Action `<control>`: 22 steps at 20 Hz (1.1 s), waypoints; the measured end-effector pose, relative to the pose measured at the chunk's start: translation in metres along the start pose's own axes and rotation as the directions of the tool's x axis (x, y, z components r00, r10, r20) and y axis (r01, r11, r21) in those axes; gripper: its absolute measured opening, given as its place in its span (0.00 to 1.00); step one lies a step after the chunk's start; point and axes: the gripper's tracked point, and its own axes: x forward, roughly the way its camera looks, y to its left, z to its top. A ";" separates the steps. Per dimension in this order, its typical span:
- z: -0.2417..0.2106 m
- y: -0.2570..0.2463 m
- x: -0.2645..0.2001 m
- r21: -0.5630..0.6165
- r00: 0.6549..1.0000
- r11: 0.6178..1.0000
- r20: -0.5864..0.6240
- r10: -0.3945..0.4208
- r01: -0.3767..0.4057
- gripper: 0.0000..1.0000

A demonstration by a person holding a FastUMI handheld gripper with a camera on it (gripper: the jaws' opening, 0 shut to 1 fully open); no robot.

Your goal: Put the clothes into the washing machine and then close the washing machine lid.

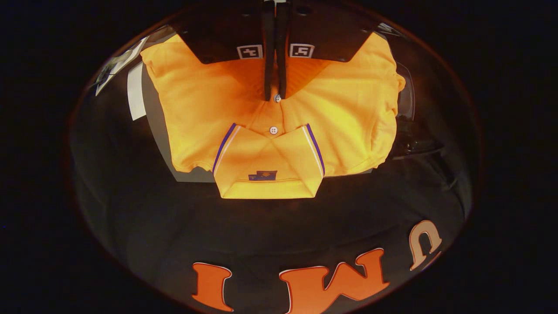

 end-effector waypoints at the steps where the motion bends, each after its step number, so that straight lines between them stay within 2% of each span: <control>1: 0.002 0.000 -0.002 0.015 1.000 1.000 0.021 0.008 -0.008 0.09; 6: 0.001 0.000 -0.003 0.014 0.999 1.000 0.041 0.015 -0.015 0.09; 9: 0.007 0.002 -0.007 0.002 0.994 1.000 0.112 0.019 -0.019 0.09; 13: 0.018 0.007 -0.027 0.031 0.973 0.995 0.215 0.083 -0.092 0.09; 17: 0.035 0.015 -0.049 0.100 0.939 0.978 0.312 0.145 -0.184 0.08; 22: 0.055 0.041 -0.106 0.074 0.880 0.961 0.426 0.210 -0.265 0.08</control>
